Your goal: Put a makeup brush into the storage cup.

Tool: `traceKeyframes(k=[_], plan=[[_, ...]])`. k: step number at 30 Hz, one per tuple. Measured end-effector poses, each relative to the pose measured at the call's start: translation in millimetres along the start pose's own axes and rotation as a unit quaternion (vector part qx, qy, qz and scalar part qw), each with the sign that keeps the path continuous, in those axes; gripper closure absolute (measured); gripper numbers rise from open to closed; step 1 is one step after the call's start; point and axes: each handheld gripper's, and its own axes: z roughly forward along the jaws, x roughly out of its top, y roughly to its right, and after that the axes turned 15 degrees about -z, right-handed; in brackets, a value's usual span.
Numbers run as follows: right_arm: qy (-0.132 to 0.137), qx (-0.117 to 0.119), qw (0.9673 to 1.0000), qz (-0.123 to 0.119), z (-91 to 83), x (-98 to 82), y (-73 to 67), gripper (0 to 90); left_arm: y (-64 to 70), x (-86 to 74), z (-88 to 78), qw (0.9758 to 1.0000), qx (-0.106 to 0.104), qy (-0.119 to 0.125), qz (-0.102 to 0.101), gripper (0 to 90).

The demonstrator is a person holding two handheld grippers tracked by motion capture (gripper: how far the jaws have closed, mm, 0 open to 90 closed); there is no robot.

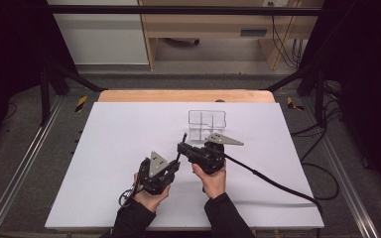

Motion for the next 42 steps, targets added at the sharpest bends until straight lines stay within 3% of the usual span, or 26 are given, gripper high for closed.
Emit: traceKeyframes(k=[7, 10, 24, 31, 42], plan=[[0.001, 0.012, 0.9999, -0.002, -1.4, 1.0, -0.4, 84.1, 0.2, 0.0, -0.2, 1.0, -0.002, 0.0, 0.007, 81.7], [0.004, 0.013, 0.9999, -0.008, -2.9, 2.2, -0.2, 84.2, -1.1, 0.5, -0.2, 1.0, -0.004, 0.0, 0.008, 77.1], [0.003, -0.012, 0.9984, -0.055, -11.8, 8.9, 1.9, 84.3, -12.3, 6.4, -10.2, 0.9985, -0.038, 0.015, 0.035, 46.8], [-0.002, -0.026, 0.9964, -0.08, -18.2, 12.7, 3.6, 84.2, -21.2, 10.0, -17.1, 0.9979, -0.038, 0.015, 0.051, 30.2], [-0.002, -0.039, 0.9947, -0.095, -26.7, 18.0, 6.9, 84.2, -33.8, 15.4, -29.5, 0.9972, -0.041, 0.015, 0.061, 14.7]])
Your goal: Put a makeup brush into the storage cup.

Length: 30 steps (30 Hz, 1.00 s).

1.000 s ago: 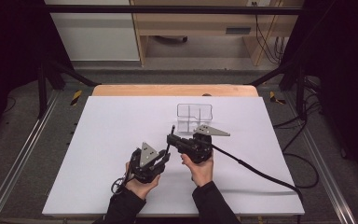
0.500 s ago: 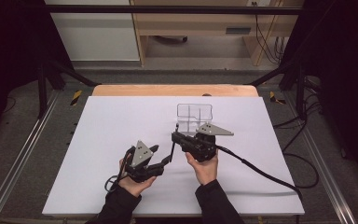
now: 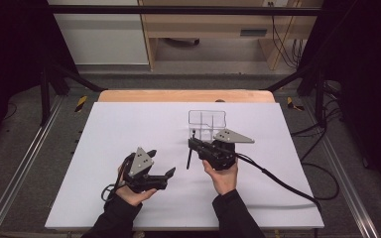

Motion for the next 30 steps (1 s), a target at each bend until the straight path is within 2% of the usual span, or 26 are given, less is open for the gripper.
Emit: traceKeyframes(k=[6, 18, 30], plan=[[-0.002, -0.01, 0.9998, -0.014, -5.3, 4.4, 3.6, 84.3, -8.6, -0.2, -7.8, 1.0, 0.006, 0.001, 0.006, 10.3], [-0.002, -0.028, 0.9992, -0.027, -11.6, 10.5, 11.1, 84.2, -33.4, -0.6, -22.3, 0.9996, 0.025, 0.002, -0.014, 8.9], [-0.003, -0.049, 0.9983, -0.032, -16.5, 20.2, 25.4, 84.3, -54.1, -3.4, -34.1, 0.9989, 0.037, 0.007, -0.027, 8.9]])
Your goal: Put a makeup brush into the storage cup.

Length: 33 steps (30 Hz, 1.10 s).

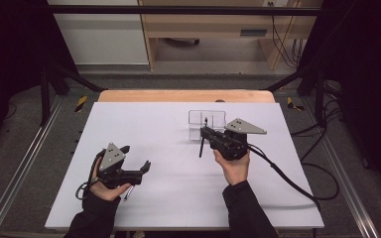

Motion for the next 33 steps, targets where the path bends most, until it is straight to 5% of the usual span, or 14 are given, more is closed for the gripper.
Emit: traceKeyframes(k=[33], plan=[[-0.004, -0.064, 0.9978, -0.015, 18.8, 30.6, 39.6, 84.2, -7.7, -1.1, 1.0, 0.9999, 0.006, -0.01, -0.002, 9.3]])
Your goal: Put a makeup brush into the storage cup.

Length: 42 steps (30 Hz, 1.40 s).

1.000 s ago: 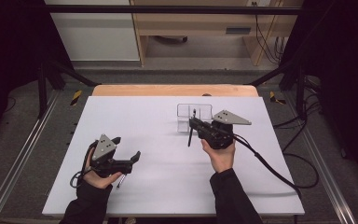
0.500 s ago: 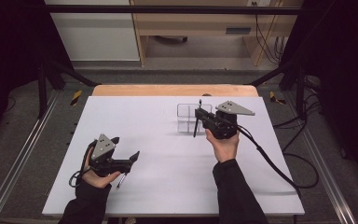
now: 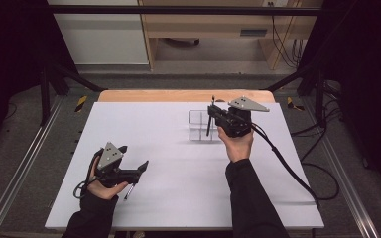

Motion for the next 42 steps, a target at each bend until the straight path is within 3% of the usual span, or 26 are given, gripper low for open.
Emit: traceKeyframes(k=[25, 42], plan=[[0.0, -0.04, 0.9992, 0.005, 20.1, 17.9, 19.9, 84.2, 1.8, 0.6, -0.3, 1.0, -0.004, 0.0, 0.004, 9.3], [-0.015, -0.06, 0.998, 0.015, 43.3, 13.6, 30.7, 84.2, 2.6, 1.1, -1.1, 1.0, -0.007, 0.001, 0.006, 9.3]])
